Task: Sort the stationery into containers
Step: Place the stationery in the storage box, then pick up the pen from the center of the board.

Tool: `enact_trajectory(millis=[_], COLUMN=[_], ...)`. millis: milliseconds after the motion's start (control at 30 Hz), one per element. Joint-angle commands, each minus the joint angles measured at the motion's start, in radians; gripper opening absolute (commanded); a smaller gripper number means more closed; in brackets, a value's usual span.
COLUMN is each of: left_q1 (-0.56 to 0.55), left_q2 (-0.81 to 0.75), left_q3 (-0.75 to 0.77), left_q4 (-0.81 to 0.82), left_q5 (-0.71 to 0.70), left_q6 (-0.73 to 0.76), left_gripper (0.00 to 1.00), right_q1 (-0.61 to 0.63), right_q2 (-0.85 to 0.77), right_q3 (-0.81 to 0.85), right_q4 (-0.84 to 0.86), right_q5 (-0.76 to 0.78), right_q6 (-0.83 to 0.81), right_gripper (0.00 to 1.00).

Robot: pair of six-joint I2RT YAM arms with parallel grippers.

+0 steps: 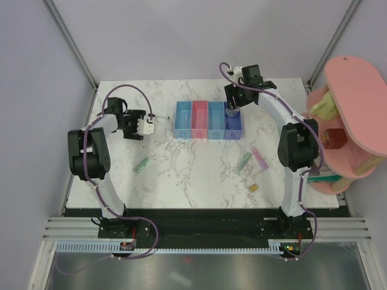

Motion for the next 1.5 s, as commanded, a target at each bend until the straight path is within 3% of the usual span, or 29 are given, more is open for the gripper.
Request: enact_trajectory(millis=[0,267,400,467,867,1133,1467], left_q1=[-0.002,-0.002,-0.002,0.000,0.001,0.000,-0.006], left_q2=[0.015,0.027,0.030,0.033,0.069,0.116,0.179], left_q3=[-0.007,-0.004,-0.005,-0.004,0.028,0.087,0.194], left_q4=[-0.006,-0.006,-0.011,-0.018,-0.113,-0.188,-0.366], left_q5=[0.053,0.067,0.061,0.061,0.055,0.014,-0.095], left_q6=[0.051,0.058,0.060,0.060,0.124,0.195,0.238], left_gripper=[0.88,0.75,0.60,0.57,0.56,0.56,0.58], right_q1=[0.002,0.008,0.016,0.024,0.048,0.061,0.061], right_q2=[0.026,0.047,0.049,0.052,0.047,0.030,-0.009], right_q3=[0.037,0.048,0.048,0.051,0.051,0.045,0.051], right_q4=[0.047,0.057,0.066,0.066,0.064,0.057,0.058], right_q5=[0.028,0.053,0.059,0.060,0.082,0.082,0.079], right_q6=[-0.017,-0.025,-0.028,-0.031,-0.042,-0.057,-0.054], right_gripper=[0.46,0.47,0.51,0.53,0.67,0.98,0.98])
